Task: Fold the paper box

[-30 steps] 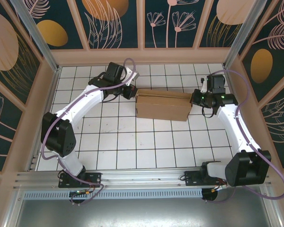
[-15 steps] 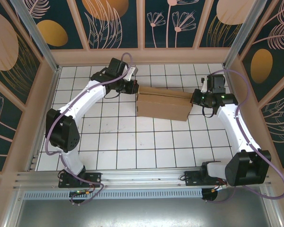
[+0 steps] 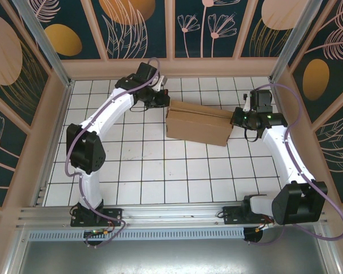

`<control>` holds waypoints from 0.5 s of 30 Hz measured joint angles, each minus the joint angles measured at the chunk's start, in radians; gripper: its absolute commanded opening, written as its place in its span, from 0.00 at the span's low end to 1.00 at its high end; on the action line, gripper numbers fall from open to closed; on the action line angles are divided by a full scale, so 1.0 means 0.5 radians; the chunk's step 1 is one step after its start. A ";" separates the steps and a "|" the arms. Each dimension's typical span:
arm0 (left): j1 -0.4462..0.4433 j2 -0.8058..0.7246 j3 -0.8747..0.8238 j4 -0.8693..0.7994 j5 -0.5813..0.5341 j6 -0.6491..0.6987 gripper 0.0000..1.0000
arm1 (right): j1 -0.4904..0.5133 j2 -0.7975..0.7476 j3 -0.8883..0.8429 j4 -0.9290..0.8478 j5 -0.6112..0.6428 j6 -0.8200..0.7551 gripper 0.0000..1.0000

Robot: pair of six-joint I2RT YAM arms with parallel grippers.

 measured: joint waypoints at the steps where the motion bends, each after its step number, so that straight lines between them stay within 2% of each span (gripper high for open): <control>1: 0.002 0.013 0.020 -0.008 0.008 -0.007 0.00 | 0.000 -0.001 -0.001 0.000 0.001 0.000 0.00; 10: 0.091 0.098 0.095 -0.045 0.288 -0.138 0.00 | 0.000 -0.005 -0.012 0.021 0.005 0.000 0.00; 15: 0.097 0.101 0.095 -0.047 0.313 -0.170 0.00 | 0.000 -0.005 -0.014 0.027 0.005 -0.004 0.00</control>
